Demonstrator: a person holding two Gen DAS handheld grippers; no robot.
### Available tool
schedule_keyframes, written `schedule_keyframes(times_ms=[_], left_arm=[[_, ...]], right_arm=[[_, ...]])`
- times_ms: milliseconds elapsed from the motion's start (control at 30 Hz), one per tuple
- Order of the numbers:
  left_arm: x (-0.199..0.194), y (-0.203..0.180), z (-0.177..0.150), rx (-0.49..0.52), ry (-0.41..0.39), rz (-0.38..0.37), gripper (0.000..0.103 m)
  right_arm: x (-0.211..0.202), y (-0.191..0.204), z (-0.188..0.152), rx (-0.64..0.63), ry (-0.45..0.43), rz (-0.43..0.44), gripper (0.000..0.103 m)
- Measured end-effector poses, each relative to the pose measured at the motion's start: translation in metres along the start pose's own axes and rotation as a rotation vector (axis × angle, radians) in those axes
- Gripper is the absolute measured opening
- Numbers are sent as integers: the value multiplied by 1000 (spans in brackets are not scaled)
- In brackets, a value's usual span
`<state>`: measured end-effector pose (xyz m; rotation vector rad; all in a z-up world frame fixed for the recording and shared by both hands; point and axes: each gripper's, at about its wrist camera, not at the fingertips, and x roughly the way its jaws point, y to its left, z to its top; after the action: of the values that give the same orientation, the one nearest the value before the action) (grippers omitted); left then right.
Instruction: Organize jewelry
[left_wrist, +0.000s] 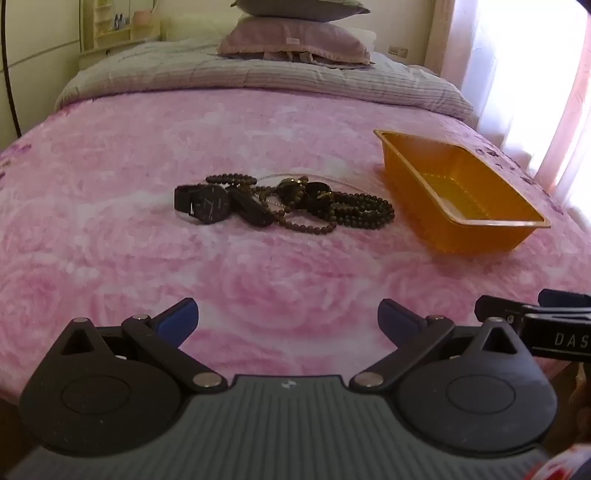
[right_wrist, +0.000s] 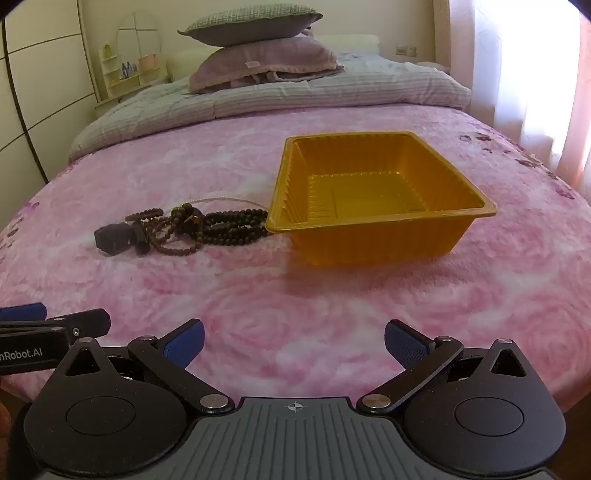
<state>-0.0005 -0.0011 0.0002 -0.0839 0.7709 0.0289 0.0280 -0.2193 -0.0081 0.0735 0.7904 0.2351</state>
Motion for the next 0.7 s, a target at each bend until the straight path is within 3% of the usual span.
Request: schedule_keyframes(times_ms=[700], left_arm=[[3,5,-3,-34,16,-18,103]], right_arm=[[3,2,-3,-1,1,0,103]])
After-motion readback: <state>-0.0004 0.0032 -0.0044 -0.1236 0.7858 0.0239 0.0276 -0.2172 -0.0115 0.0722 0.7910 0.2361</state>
